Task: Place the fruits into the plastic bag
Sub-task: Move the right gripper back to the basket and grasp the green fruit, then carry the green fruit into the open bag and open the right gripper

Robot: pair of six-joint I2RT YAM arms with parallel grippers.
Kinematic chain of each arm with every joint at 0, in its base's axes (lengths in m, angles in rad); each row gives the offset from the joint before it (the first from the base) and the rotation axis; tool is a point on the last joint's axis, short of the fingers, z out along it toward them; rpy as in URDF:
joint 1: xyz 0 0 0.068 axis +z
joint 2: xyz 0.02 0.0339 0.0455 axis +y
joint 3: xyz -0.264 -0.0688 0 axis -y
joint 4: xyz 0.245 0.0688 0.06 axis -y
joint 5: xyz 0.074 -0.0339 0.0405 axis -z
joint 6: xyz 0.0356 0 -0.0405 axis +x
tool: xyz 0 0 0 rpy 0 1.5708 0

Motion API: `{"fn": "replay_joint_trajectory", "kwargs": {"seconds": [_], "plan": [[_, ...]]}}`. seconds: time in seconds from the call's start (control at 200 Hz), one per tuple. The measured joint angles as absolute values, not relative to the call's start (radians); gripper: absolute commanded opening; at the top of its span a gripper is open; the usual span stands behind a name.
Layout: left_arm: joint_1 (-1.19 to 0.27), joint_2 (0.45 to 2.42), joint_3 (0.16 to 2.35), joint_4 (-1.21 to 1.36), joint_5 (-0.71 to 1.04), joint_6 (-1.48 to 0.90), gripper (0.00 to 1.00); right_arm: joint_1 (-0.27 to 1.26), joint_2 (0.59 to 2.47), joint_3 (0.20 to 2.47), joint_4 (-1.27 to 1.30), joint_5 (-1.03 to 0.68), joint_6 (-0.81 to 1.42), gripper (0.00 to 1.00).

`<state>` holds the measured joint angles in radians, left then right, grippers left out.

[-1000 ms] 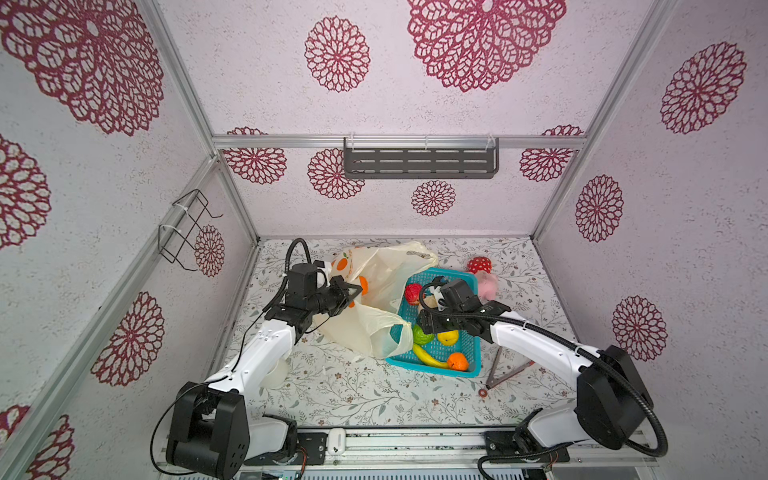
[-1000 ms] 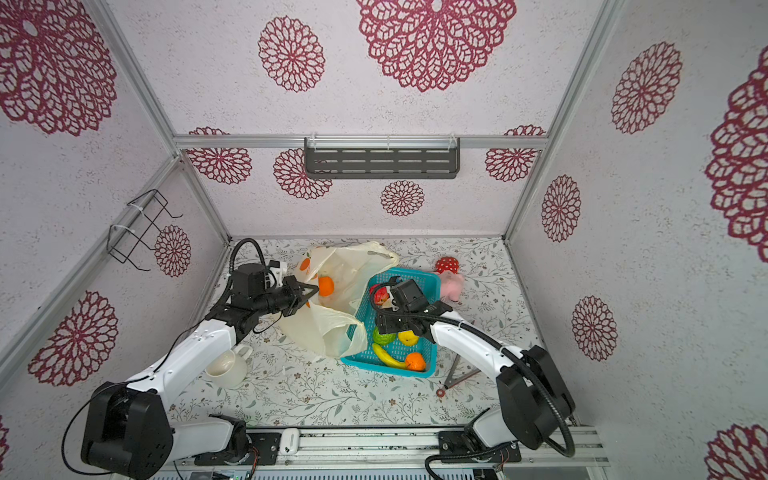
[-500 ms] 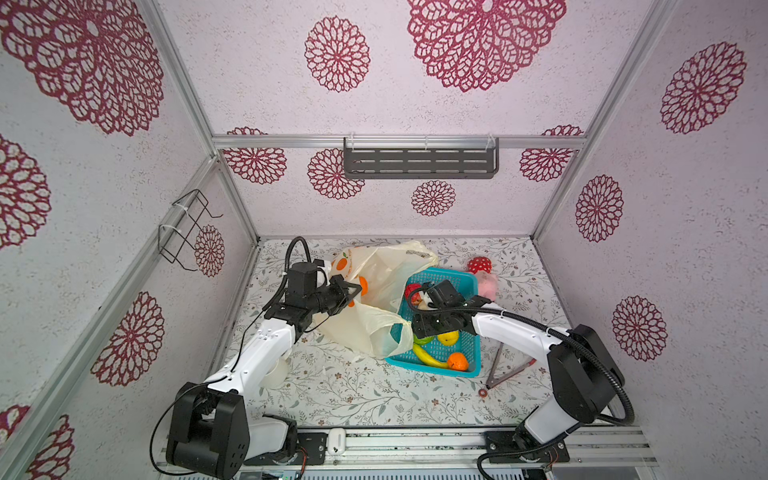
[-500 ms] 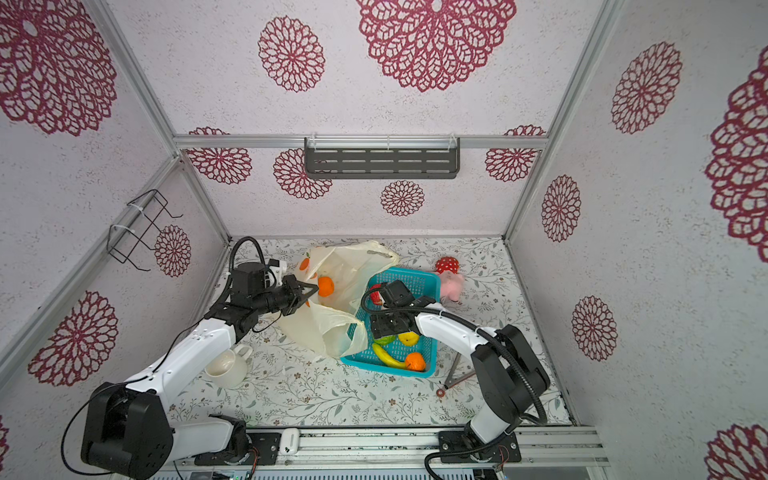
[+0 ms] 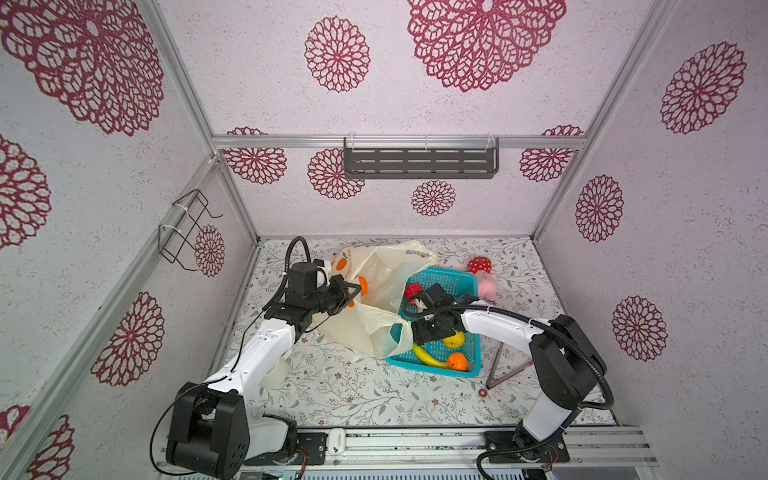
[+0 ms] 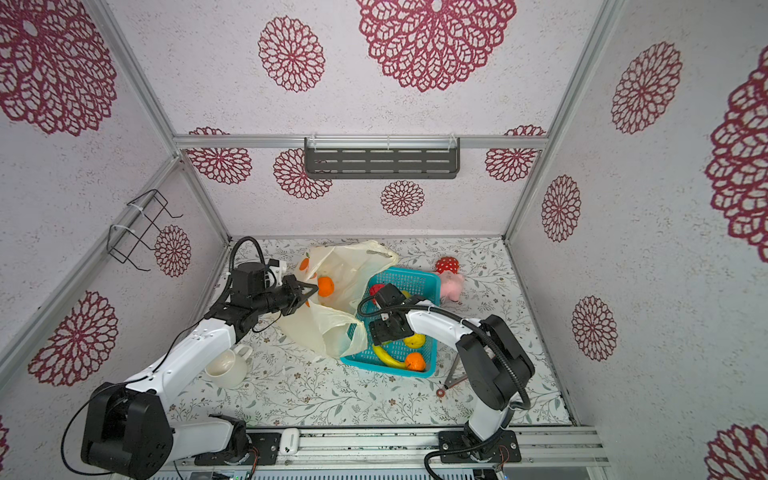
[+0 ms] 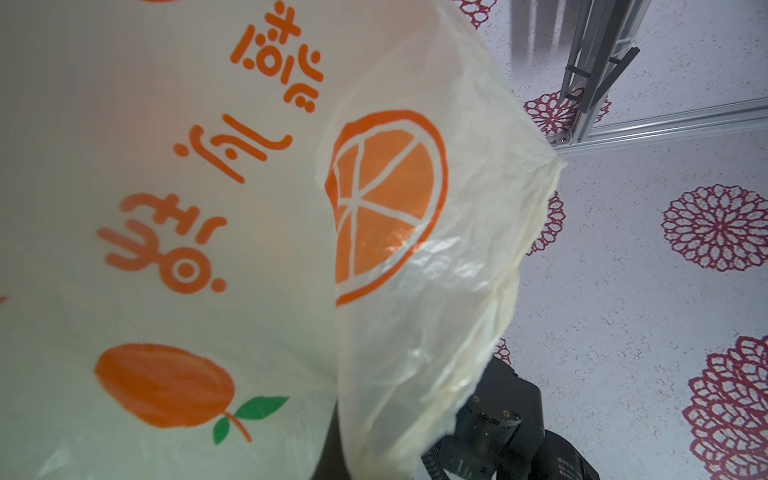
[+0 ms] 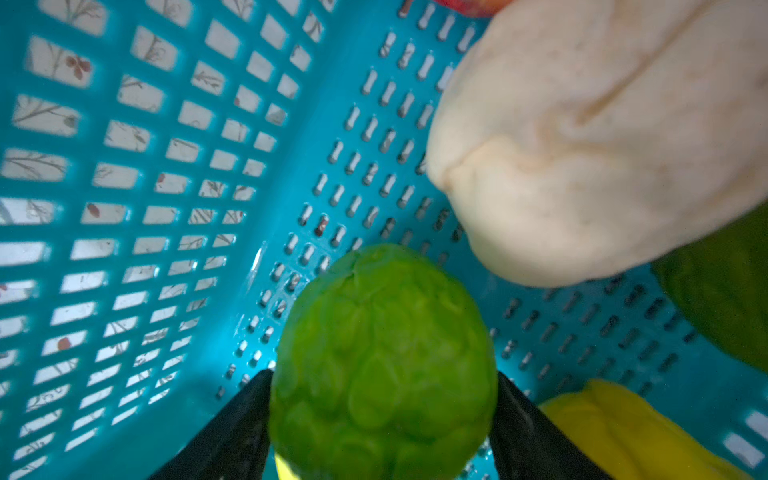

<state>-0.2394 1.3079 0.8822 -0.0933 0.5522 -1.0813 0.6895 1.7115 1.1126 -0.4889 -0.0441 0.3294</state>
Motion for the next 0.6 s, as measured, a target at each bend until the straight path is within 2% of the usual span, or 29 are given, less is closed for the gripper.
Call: {"fn": "replay_joint_trajectory", "kwargs": {"seconds": [0.12,0.185,0.41,0.595], "plan": [[-0.239,1.308,0.882,-0.094,0.552,-1.081,0.0,0.69,1.714,1.119,-0.487,-0.041,0.327,0.56],[-0.239,1.308,0.882,-0.094,0.552,-1.08,0.0,0.69,1.714,1.12,-0.485,-0.038,0.325,0.51],[-0.239,1.308,0.882,-0.094,0.552,-1.074,0.0,0.69,1.686,1.13,-0.49,-0.029,0.324,0.49],[-0.239,1.308,0.882,-0.094,0.553,-1.073,0.0,0.69,1.59,1.235,-0.495,-0.031,0.315,0.48]]}}
